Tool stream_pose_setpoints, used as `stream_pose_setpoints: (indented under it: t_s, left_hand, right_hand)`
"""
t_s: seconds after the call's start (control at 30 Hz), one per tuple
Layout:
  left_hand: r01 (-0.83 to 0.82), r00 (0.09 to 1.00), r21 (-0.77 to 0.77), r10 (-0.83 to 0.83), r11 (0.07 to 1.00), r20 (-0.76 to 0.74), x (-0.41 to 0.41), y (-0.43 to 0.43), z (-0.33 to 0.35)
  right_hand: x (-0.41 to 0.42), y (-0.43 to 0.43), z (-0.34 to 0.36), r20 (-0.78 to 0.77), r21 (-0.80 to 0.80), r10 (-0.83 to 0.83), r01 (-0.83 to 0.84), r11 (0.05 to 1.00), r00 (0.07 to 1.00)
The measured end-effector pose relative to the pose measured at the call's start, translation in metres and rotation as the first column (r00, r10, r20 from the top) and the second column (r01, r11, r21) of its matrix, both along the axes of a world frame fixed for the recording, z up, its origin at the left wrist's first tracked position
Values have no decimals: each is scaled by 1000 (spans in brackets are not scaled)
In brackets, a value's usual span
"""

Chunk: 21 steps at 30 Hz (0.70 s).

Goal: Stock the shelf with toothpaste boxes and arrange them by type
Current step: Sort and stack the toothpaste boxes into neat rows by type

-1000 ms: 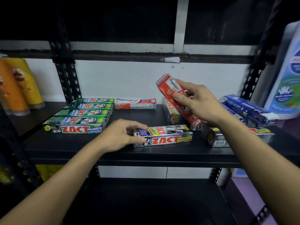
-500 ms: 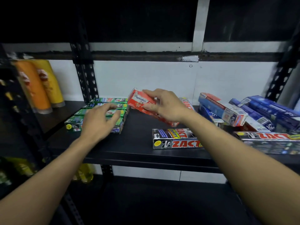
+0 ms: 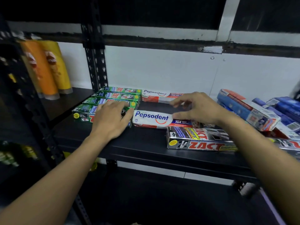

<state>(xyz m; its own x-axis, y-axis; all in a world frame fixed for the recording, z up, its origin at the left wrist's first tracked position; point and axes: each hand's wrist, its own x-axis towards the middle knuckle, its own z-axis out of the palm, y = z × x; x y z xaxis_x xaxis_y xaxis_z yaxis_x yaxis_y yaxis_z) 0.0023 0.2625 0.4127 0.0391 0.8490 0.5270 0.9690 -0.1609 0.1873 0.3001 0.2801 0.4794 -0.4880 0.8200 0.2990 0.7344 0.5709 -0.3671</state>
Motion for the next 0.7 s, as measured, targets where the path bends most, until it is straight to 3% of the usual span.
stream_pose_setpoints:
  t_s: [0.1,0.17,0.4,0.7]
  left_hand:
    - [5,1000,10,-5,1000,-13,-1,1,-3]
    - [6,1000,10,-6,1000,-10,-1,2,-4]
    - [-7,1000,0,7,1000,-7,-1,2,-6]
    - [-9,1000,7,9,1000,-12,-1,2,-6]
  right_hand:
    - [18,0,-1,143,-150,-3,24,988,990]
    - [20,0,-5,128,-192,17,8,981,992]
    - [11,12,-9,93,-137,-4,17,990,996]
    - [7,42,-16,188,-25,-182,190,981,965]
